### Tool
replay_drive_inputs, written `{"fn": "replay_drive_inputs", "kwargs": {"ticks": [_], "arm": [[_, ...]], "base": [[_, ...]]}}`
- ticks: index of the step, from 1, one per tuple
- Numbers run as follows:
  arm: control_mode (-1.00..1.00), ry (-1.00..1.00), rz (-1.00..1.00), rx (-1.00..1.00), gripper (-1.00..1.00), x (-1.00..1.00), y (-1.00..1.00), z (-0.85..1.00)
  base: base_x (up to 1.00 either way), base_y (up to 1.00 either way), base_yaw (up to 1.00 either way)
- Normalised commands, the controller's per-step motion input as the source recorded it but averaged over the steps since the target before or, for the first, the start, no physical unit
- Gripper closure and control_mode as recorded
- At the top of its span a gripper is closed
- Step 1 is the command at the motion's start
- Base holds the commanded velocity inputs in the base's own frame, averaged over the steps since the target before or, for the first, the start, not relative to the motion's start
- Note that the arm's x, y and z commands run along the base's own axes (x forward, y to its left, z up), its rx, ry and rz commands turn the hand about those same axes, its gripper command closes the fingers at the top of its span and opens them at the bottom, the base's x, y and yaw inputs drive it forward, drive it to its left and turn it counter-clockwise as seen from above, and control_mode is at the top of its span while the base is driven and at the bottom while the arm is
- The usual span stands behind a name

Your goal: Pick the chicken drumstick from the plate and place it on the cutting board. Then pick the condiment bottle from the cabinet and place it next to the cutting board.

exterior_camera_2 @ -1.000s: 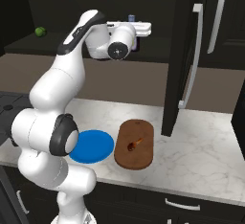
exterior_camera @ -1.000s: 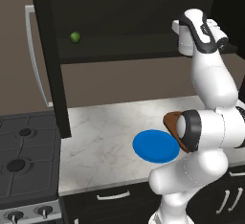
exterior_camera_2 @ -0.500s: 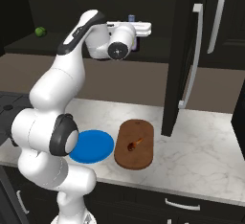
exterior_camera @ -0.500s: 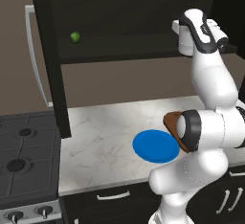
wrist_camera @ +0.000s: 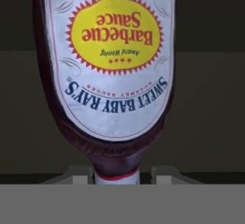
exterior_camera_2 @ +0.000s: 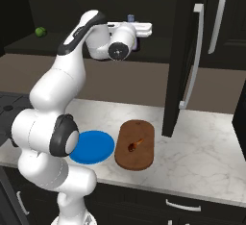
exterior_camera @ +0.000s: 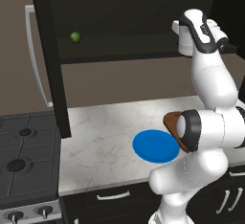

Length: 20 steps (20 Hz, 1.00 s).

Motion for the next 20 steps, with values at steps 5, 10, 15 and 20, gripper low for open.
{"fn": "replay_drive_inputs", "kwargs": {"ticks": [5, 10, 15, 20], "arm": [[-1.00, 0.00, 0.00, 0.00, 1.00, 0.00, 0.00, 0.01], [-1.00, 0.00, 0.00, 0.00, 1.00, 0.00, 0.00, 0.07], [-1.00, 0.04, 0.00, 0.00, 1.00, -0.04, 0.00, 0.15], [-1.00, 0.04, 0.00, 0.00, 1.00, -0.19, 0.00, 0.17]], "base": [[0.00, 0.00, 0.00], [0.00, 0.00, 0.00], [0.00, 0.00, 0.00], [0.00, 0.00, 0.00]]}}
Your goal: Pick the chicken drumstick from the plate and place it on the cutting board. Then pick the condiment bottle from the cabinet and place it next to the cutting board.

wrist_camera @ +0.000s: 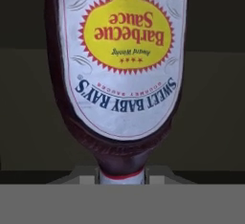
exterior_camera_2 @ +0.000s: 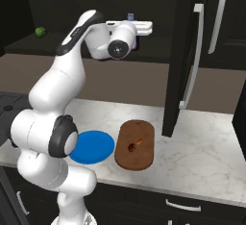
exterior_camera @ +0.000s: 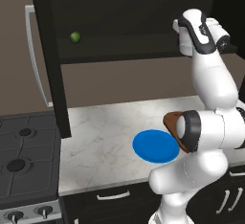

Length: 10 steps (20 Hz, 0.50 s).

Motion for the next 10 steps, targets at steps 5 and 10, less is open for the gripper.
{"fn": "replay_drive_inputs", "kwargs": {"ticks": [5, 10], "arm": [[-1.00, 0.01, 0.00, 0.00, 1.00, -0.30, 0.00, 0.14], [-1.00, 0.00, 0.00, 0.00, 1.00, -0.31, 0.00, 0.05]], "base": [[0.00, 0.00, 0.00], [0.00, 0.00, 0.00]]}}
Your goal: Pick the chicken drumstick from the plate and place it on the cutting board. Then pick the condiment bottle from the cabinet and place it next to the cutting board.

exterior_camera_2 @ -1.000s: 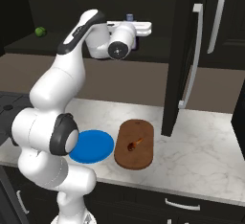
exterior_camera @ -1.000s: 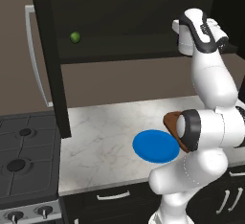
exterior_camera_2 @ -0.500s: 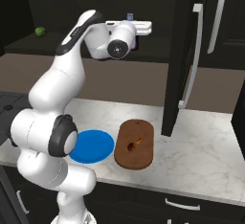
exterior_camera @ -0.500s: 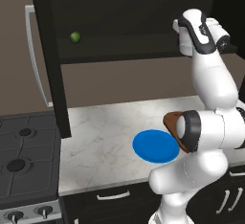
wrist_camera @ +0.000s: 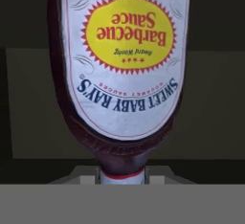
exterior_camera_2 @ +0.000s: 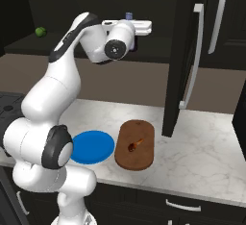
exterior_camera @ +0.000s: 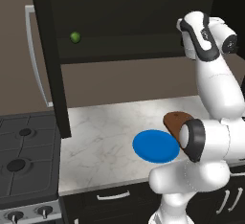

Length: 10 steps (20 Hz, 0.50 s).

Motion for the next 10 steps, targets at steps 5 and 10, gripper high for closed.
{"fn": "replay_drive_inputs", "kwargs": {"ticks": [5, 10], "arm": [[-1.00, 0.00, 0.00, 0.00, 1.00, -0.37, 0.00, 0.00], [-1.00, -0.02, 0.00, 0.00, 1.00, -0.45, 0.00, 0.00]], "base": [[0.00, 0.00, 0.00], [0.00, 0.00, 0.00]]}}
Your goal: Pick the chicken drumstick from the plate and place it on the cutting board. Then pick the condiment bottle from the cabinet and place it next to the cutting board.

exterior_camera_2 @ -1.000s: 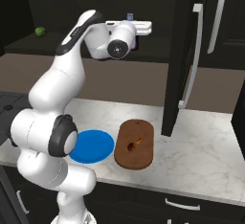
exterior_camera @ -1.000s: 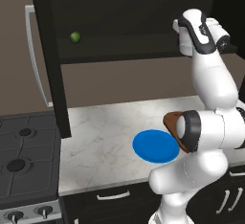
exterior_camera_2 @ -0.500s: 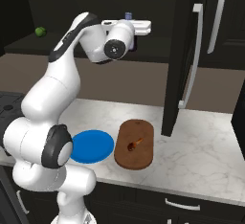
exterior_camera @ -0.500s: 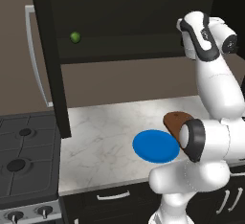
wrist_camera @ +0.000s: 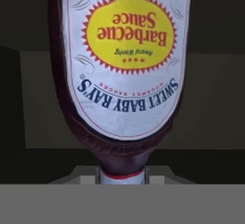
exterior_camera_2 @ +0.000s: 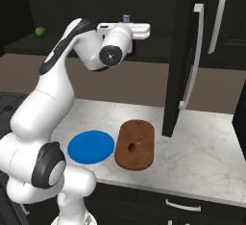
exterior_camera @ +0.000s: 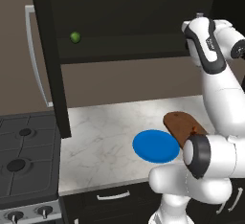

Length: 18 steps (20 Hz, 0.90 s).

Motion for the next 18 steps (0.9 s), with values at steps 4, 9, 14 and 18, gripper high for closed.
{"fn": "replay_drive_inputs", "kwargs": {"ticks": [4, 9, 14, 18], "arm": [[-1.00, -0.05, 0.00, 0.00, 1.00, -0.51, 0.02, 0.05], [-1.00, -0.06, 0.00, 0.00, 1.00, -0.56, 0.05, 0.09], [-1.00, -0.05, 0.00, 0.00, 1.00, -0.59, 0.05, 0.12], [-1.00, 0.00, 0.00, 0.00, 1.00, -0.61, 0.05, 0.11]], "base": [[0.00, 0.00, 0.00], [0.00, 0.00, 0.00], [0.00, 0.00, 0.00], [0.00, 0.00, 0.00]]}}
